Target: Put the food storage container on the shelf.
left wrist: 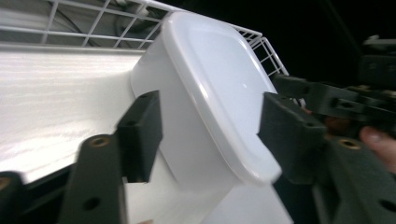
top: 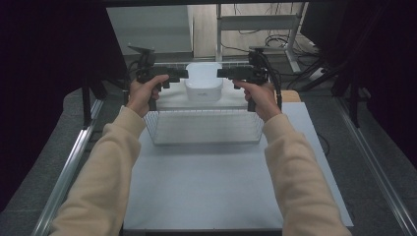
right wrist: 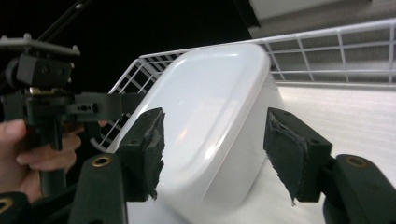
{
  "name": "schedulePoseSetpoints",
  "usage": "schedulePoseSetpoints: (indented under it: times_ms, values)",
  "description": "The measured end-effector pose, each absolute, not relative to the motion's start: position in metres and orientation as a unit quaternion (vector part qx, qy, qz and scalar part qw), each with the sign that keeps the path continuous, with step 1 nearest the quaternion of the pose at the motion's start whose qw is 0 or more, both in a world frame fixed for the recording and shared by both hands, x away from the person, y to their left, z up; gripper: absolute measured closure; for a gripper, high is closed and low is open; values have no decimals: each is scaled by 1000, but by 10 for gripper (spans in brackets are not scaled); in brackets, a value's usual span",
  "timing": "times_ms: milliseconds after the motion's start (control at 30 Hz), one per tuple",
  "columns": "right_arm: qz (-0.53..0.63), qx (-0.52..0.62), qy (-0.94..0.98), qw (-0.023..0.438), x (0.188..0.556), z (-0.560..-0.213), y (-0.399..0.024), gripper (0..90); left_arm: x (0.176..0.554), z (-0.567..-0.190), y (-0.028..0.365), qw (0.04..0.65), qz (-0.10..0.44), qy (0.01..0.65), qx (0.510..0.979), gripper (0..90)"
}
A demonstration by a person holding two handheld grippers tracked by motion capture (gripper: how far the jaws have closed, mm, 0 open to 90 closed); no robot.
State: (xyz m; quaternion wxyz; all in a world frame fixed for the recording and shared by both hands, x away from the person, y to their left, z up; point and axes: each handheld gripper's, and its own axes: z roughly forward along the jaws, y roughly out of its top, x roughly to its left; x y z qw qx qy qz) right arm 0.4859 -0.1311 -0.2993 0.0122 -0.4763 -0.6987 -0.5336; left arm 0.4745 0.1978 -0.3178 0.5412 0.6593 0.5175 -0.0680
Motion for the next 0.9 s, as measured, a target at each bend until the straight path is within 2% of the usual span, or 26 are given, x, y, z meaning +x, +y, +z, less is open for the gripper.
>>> schedulePoseSetpoints:
  times_ms: [167,367,467,600,900]
  values:
    - [-545,-435,-716,-21,456,-298,-147,320,426,-308,200,538,14,488,687,280]
    - [-536,-399,-742,-56,408,-315,-170,297,369,-329,207,527,54,464,711,241]
    - [-525,-382,-756,-78,377,-338,-185,289,344,-348,211,524,57,461,714,237]
    - [-522,-380,-759,-85,348,-367,-202,281,317,-376,211,509,68,459,725,235]
    - [-502,-382,-770,-97,305,-424,-222,278,277,-422,216,487,70,463,737,244]
